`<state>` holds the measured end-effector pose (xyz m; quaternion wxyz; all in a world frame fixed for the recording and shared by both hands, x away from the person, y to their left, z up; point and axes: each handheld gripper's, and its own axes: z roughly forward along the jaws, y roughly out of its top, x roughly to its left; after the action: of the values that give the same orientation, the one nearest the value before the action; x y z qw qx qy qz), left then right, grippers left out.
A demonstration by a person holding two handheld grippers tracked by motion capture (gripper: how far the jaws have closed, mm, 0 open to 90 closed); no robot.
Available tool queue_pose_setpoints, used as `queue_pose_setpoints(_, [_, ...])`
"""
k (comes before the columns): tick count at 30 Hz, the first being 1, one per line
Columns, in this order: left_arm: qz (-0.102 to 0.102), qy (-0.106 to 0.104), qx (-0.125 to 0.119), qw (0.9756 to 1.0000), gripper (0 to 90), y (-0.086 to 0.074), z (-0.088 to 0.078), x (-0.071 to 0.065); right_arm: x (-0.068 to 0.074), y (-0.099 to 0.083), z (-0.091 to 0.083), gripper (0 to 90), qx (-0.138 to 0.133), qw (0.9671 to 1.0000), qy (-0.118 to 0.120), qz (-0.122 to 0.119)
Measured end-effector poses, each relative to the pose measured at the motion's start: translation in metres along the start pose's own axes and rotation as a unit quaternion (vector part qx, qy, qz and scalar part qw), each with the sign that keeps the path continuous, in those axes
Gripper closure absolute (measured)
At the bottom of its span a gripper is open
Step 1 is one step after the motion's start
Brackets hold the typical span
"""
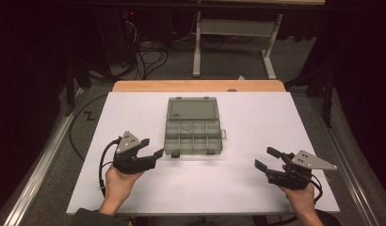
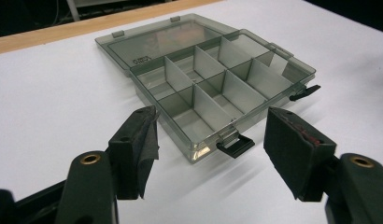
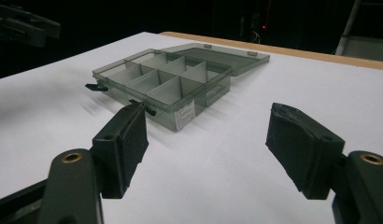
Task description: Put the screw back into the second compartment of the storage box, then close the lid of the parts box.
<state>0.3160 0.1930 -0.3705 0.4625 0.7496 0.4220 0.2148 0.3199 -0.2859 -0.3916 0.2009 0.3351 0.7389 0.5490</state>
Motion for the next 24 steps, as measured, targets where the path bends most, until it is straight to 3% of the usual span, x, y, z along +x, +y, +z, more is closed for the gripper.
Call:
queue_pose_setpoints(4, [-0.011,0.010,-0.022,0.9997,35.0,-0.012,-0.007,0.005,0.000,0.000,0.002,30.8,0.006,1.0000,-0.002,-0.002])
queue_pose_setpoints(10, [-0.016,0.018,-0.027,0.9993,34.9,-0.024,-0.013,0.012,-0.001,-0.001,0.004,30.8,0.010,0.9999,-0.010,0.002])
queue_pose_setpoints(24, [-0.023,0.014,-0.022,0.9994,34.5,-0.024,-0.010,0.015,-0.001,-0.001,0.003,30.7,0.006,0.9999,-0.014,0.005])
